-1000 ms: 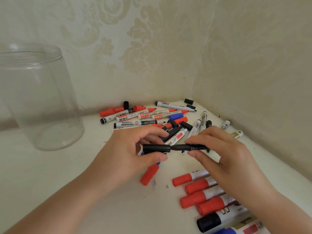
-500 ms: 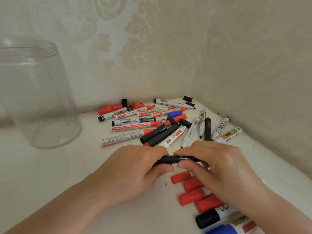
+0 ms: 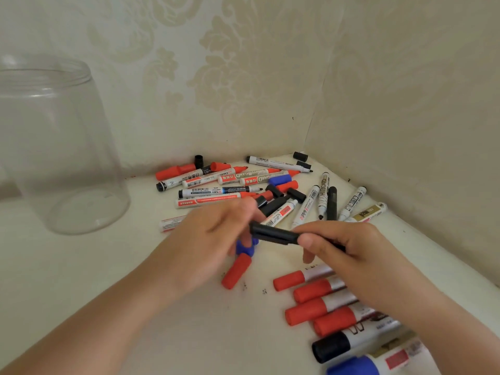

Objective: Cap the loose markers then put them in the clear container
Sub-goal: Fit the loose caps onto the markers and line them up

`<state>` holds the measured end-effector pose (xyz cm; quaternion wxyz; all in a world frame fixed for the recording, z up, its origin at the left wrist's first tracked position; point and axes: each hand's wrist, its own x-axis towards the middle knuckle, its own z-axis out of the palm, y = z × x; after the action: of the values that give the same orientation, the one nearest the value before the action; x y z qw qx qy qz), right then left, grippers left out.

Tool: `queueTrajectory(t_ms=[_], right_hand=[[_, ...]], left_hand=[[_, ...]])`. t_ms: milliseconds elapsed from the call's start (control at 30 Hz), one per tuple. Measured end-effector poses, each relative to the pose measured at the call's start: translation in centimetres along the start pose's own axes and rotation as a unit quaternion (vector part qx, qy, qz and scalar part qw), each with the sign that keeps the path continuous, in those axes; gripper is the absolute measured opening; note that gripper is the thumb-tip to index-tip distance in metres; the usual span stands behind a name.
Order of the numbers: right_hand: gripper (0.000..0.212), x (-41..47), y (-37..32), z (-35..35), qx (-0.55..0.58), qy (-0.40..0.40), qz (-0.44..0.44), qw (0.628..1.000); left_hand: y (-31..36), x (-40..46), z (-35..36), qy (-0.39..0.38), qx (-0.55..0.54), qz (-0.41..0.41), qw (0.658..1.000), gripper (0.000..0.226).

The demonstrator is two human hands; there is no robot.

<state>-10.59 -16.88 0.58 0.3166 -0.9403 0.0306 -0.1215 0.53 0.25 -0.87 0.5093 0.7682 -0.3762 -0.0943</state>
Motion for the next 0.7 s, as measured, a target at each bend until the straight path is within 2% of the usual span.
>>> queueTrajectory(t_ms=[100, 200, 267, 367, 500, 700], right_hand=[[0.025, 0.1, 1.5, -0.9, -0.043, 0.014, 0.019, 0.999], [0.030, 0.1, 2.2, -1.2, -0.068, 0.028, 0.011, 0.997], [0.032, 0.2, 2.3, -0.9, -0.089, 0.008, -0.011, 0.996], [0.024, 0.3, 2.2, -0.3, -0.111, -0.035, -0.030, 0.993], [0.017, 0.3, 2.2, 0.2, -0.107, -0.051, -0.051, 0.992], [0.011, 0.2, 1.6, -0.1, -0.076, -0.086, -0.046, 0.992]], left_hand=[[-1.0, 0.9, -1.2, 0.064, 0.000, -0.059, 0.996, 0.027], [-1.3, 1.1, -1.6, 0.083, 0.038, -0.066, 0.994, 0.016], [-1.3, 1.0, -1.5, 0.081, 0.073, -0.066, 0.992, 0.010], [-1.2, 0.6, -1.3, 0.061, 0.144, -0.061, 0.986, 0.010], [-1.0, 0.3, -0.8, 0.014, 0.185, -0.049, 0.981, 0.017], [-0.5, 0.0, -0.7, -0.089, 0.096, -0.073, 0.989, 0.031]])
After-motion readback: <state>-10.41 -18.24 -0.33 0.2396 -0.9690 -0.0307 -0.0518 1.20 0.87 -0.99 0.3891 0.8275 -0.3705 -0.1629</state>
